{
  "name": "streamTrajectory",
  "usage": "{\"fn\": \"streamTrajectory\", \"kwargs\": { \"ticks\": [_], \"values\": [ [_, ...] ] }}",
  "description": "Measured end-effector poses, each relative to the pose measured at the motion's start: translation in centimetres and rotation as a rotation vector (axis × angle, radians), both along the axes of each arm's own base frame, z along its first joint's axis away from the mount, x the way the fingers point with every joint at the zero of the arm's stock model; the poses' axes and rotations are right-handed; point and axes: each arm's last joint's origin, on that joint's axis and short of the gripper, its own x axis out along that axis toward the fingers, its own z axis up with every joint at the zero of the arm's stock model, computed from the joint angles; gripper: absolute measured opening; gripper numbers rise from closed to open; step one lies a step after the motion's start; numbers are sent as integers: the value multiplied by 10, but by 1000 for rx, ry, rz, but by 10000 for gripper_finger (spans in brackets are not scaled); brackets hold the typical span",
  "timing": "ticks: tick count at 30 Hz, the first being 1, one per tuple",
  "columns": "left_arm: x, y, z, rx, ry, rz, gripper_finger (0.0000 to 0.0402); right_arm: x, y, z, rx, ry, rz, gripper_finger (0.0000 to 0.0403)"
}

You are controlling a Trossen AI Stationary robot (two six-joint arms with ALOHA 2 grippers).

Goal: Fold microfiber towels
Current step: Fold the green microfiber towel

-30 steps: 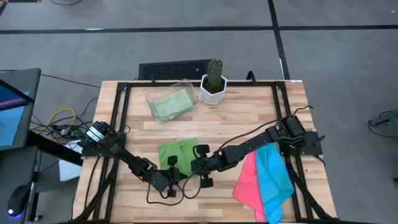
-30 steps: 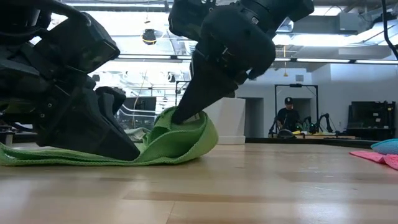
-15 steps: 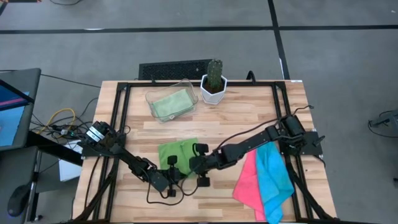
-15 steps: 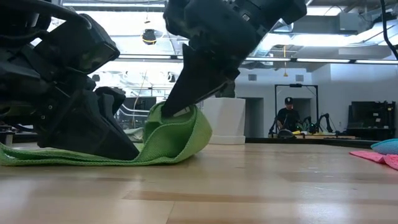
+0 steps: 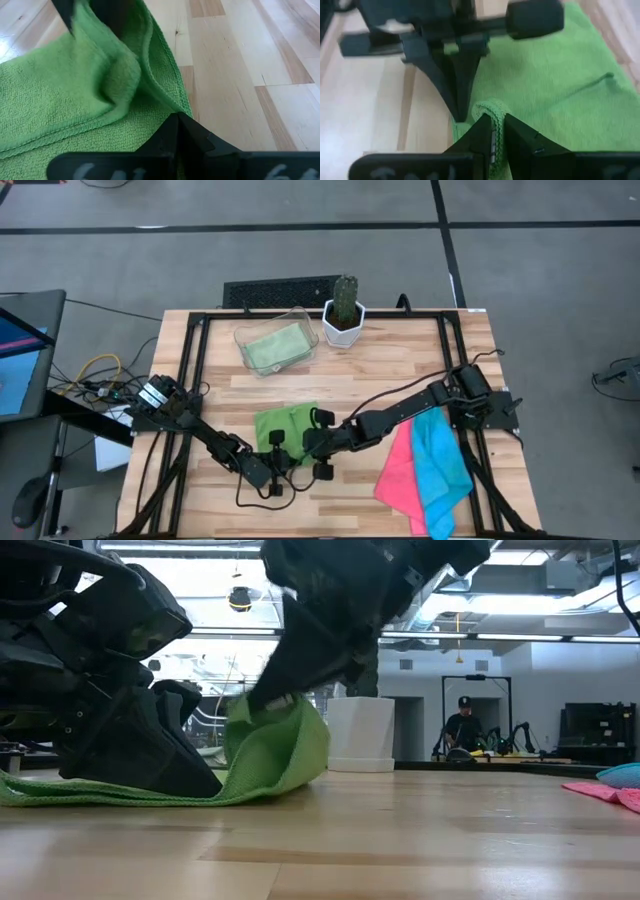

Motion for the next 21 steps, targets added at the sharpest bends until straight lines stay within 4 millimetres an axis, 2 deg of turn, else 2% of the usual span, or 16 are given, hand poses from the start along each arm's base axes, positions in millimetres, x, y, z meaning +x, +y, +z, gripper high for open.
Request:
{"fn": "streamTrajectory", "kwargs": {
  "ticks": [6,21],
  "values": [
    [0,0,0,0,0,0,0,3,-2,2,28,-27,-25,72],
    [1,0,3,20,-34,15,0,2,8,1,40,-55,-35,72]
  ]
}}
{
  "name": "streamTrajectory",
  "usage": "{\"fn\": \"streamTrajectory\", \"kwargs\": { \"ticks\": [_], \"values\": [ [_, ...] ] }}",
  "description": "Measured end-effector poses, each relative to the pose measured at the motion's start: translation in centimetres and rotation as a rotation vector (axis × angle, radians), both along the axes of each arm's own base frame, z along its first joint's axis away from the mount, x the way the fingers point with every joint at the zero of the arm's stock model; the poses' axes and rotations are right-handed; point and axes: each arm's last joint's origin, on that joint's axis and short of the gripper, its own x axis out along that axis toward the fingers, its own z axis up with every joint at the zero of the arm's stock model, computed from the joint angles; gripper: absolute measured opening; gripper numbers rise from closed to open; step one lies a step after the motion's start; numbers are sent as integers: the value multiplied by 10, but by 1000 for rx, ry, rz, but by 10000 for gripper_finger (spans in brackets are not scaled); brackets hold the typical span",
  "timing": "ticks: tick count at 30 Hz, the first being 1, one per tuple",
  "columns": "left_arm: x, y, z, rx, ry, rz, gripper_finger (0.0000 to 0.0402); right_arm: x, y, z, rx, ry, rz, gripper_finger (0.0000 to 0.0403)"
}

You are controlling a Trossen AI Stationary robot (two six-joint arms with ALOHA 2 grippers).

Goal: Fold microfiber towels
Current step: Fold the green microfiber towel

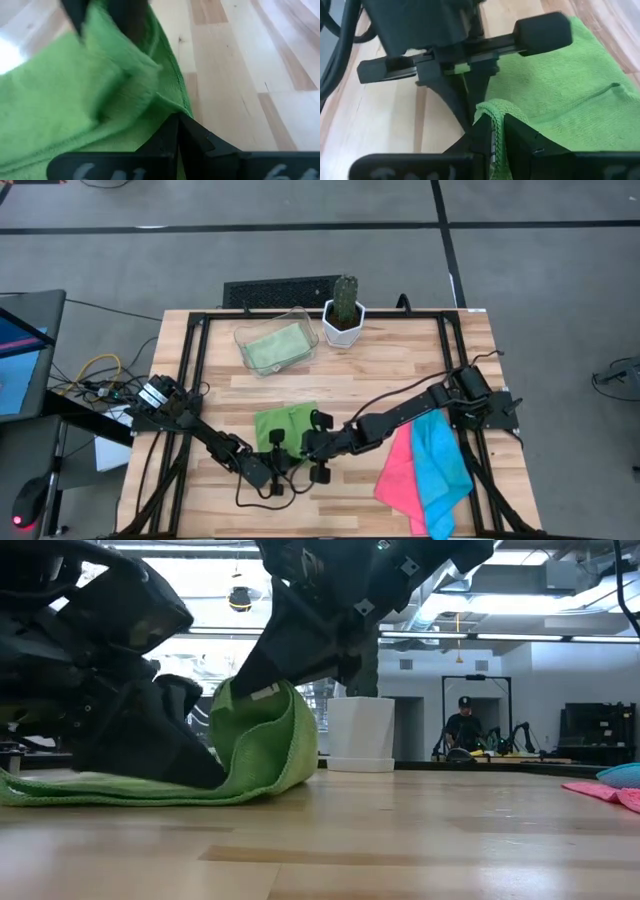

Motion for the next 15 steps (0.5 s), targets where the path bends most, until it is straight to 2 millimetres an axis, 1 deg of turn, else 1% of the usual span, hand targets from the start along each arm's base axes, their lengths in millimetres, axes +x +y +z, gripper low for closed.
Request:
{"fn": "streamTrajectory", "kwargs": {
  "ticks": [4,8,11,15],
  "values": [
    [2,2,4,34,-67,85,0,0,0,2,2,-4,0,72],
    [2,3,5,62,-87,133,0,0,0,2,1,-3,0,72],
    [2,3,5,45,-86,124,0,0,-1,2,0,-1,-2,72],
    [2,-1,4,-32,-48,9,0,0,-3,1,-2,3,-7,72]
  ]
}}
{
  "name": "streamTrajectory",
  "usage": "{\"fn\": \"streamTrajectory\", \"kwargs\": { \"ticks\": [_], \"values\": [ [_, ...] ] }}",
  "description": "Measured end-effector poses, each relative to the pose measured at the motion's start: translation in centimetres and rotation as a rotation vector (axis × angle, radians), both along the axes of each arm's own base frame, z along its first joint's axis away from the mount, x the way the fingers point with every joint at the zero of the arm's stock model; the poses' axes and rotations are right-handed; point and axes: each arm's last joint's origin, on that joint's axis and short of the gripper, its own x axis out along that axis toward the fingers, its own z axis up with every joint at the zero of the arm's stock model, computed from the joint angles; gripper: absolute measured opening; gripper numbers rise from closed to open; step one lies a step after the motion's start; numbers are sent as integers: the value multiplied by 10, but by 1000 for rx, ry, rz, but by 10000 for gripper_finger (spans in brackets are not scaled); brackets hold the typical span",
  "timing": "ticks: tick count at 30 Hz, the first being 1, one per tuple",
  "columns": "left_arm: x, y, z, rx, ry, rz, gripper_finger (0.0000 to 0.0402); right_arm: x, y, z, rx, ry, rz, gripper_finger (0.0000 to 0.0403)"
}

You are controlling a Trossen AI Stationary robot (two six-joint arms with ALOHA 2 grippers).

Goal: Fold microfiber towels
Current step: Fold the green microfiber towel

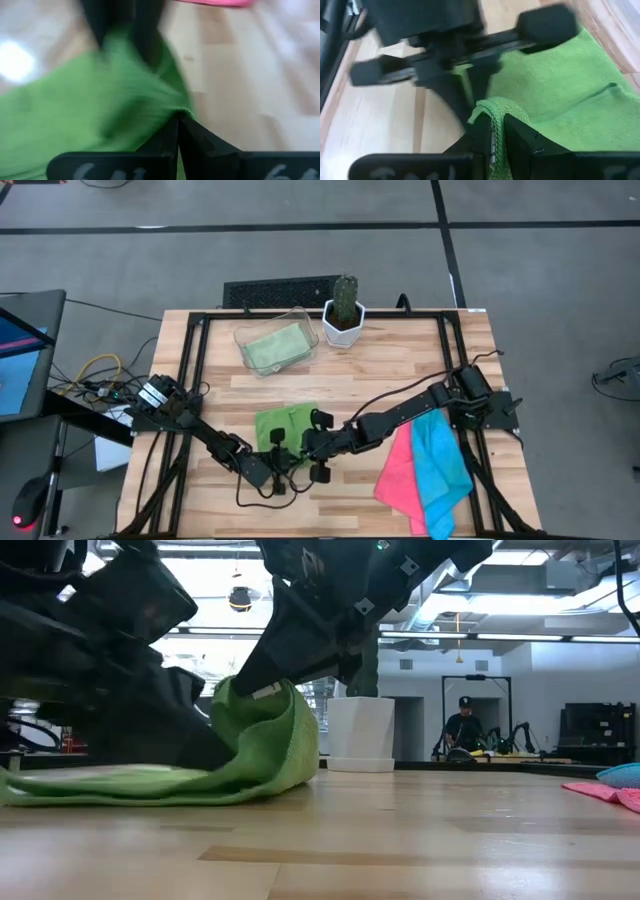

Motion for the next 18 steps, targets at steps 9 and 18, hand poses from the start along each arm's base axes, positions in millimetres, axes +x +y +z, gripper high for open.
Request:
{"fn": "streamTrajectory", "kwargs": {
  "ticks": [9,18],
  "values": [
    [-1,-6,-1,-67,63,-191,0,1,-5,0,-20,-4,-30,72],
    [1,0,2,27,-22,-1,0,-2,1,-1,-26,13,-14,72]
  ]
}}
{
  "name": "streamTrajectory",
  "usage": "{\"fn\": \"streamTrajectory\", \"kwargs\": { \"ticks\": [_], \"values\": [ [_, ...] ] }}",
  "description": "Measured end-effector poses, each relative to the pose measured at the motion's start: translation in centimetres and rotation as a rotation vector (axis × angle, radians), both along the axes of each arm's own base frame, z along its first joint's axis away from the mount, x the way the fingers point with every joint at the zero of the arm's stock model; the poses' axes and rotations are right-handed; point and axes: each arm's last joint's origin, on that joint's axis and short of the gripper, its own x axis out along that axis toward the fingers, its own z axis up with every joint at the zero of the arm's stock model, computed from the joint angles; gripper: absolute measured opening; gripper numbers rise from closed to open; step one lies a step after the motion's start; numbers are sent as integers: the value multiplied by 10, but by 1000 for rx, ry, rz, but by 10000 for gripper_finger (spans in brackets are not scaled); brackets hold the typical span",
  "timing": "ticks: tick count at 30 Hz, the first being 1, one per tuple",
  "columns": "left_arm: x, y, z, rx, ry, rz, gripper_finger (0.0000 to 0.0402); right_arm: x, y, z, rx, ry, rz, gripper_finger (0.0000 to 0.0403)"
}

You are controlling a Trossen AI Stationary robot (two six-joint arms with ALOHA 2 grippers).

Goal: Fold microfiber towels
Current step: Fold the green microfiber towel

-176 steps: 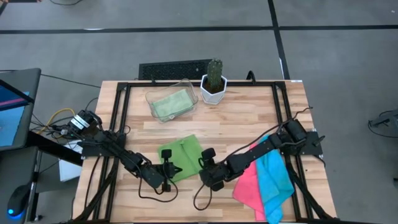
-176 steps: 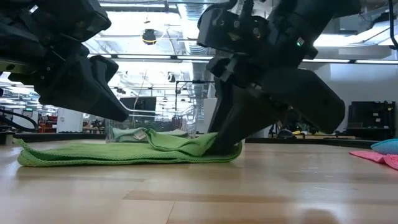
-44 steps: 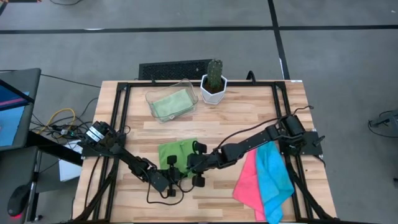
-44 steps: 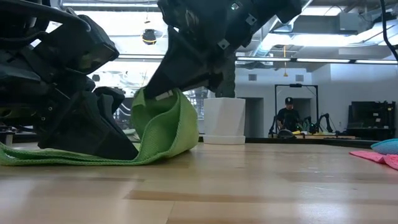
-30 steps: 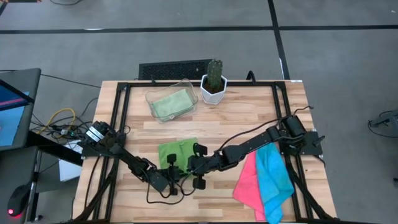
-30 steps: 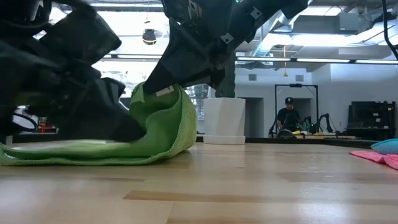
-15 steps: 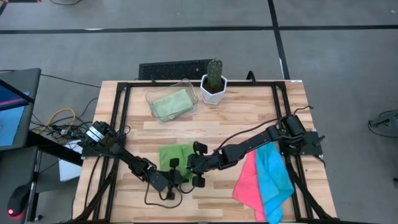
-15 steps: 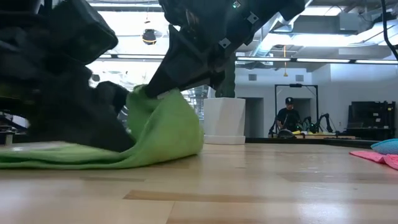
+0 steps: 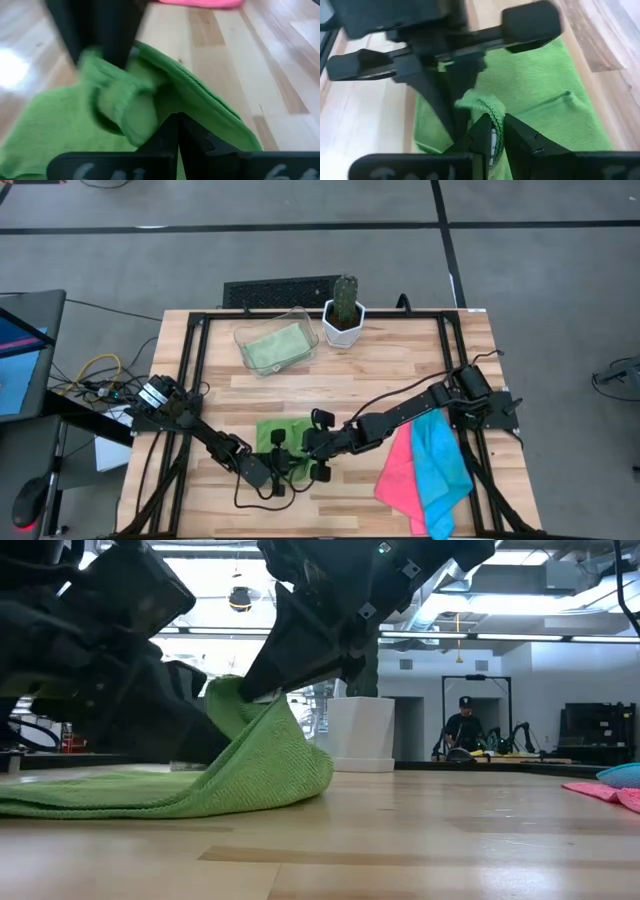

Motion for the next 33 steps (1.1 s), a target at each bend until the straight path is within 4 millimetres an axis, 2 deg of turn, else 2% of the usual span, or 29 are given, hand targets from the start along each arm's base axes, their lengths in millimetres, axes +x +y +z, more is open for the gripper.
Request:
{"fn": "streamTrajectory", "kwargs": {
  "ticks": [7,13,16,23,29,33],
  "values": [
    [4,-5,7,-93,-60,-64,0,2,4,3,20,-37,1,72],
    [0,-7,3,-173,-11,-68,0,0,11,4,32,-49,12,72],
    [-3,-7,-1,-158,29,-48,0,-2,16,4,33,-52,23,72],
    [3,-3,3,-143,-10,-52,0,-3,22,4,40,-73,7,72],
    [3,-3,2,-146,-2,-66,0,0,28,-5,61,-84,6,72],
    [2,-3,1,-154,17,-81,0,2,31,-21,74,-64,3,72]
  ]
}}
